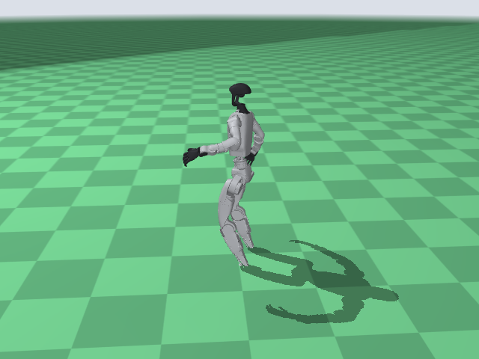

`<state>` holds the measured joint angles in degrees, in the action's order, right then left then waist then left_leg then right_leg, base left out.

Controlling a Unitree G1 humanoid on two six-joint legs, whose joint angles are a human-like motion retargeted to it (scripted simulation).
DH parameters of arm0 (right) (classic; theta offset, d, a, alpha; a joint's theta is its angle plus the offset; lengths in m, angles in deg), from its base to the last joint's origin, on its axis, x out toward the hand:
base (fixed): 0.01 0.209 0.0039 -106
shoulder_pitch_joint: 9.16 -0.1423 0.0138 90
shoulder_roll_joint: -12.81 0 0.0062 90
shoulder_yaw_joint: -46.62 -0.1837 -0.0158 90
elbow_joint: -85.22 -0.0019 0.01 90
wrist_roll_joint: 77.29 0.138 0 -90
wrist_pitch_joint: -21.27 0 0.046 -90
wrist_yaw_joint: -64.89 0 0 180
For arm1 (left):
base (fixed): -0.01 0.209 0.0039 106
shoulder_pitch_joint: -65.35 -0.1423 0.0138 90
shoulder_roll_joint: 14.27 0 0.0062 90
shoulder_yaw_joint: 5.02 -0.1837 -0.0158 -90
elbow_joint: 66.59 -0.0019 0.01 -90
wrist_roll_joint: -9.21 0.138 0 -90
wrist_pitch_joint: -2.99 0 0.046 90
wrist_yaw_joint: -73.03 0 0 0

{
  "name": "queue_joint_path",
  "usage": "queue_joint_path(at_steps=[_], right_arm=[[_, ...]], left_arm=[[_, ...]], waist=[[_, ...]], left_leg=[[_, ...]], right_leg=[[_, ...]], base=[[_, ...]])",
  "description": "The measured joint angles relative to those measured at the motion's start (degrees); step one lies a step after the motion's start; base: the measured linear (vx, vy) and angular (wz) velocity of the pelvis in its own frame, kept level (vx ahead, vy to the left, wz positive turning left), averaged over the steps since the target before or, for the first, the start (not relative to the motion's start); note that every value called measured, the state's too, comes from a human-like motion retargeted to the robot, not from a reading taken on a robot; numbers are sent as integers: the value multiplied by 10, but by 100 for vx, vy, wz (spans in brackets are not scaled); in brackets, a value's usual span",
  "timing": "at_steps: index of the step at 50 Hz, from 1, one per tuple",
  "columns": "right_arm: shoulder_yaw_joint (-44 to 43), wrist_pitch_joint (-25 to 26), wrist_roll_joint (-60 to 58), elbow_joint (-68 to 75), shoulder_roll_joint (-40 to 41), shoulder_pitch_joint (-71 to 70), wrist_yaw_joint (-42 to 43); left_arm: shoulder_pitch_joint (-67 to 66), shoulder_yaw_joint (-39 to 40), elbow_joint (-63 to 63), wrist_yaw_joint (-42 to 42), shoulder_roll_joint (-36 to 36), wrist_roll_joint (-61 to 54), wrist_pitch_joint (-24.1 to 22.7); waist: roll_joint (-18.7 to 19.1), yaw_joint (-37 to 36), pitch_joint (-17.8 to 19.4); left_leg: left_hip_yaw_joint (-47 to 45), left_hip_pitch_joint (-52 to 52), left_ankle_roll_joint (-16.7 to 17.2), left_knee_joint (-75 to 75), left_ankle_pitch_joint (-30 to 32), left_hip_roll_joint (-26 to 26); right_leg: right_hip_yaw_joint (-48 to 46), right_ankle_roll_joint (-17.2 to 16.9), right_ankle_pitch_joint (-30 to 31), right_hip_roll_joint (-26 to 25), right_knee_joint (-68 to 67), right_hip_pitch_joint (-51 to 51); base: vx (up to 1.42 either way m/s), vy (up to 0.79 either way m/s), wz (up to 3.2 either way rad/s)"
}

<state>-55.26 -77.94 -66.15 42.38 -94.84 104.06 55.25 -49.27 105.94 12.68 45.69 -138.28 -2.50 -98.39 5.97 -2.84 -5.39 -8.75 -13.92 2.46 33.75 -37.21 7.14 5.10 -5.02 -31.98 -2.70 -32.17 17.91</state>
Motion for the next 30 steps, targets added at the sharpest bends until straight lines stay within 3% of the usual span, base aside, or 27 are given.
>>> queue_joint_path(at_steps=[5,7,11,15,17,30], right_arm=[[116,13,5,77,114,-63,-34],[148,12,11,118,152,-102,-38],[191,11,19,130,189,-134,-31],[207,2,30,107,181,-148,-14],[200,2,41,83,167,-164,-7],[155,-11,64,-62,101,-162,-1]], left_arm=[[26,-115,-94,26,160,71,14],[74,-176,-208,50,229,110,14],[110,-241,-390,73,309,137,25],[114,-251,-472,92,327,129,34],[141,-245,-509,105,323,113,26],[144,-163,-457,164,264,54,19]], waist=[[-42,-27,-31],[-64,-39,-63],[-97,-61,-69],[-114,-77,-55],[-128,-73,-54],[-164,-66,17]], left_leg=[[19,-85,-23,96,-37,1],[26,-133,-32,89,-25,-13],[41,-172,-38,103,-21,-27],[58,-205,-39,133,-32,-35],[68,-211,-44,80,-9,-57],[87,-315,-65,128,-23,-119]], right_leg=[[-19,-5,-27,5,-72,70],[-30,-8,-19,20,-68,113],[-51,-11,-21,39,-87,142],[-71,-13,-31,53,-120,163],[-84,-17,-18,72,-85,169],[-93,-32,-35,144,-227,295]], base=[[-5,5,21],[-6,7,47],[-5,7,58],[-5,9,57],[1,12,78],[-7,11,45]])
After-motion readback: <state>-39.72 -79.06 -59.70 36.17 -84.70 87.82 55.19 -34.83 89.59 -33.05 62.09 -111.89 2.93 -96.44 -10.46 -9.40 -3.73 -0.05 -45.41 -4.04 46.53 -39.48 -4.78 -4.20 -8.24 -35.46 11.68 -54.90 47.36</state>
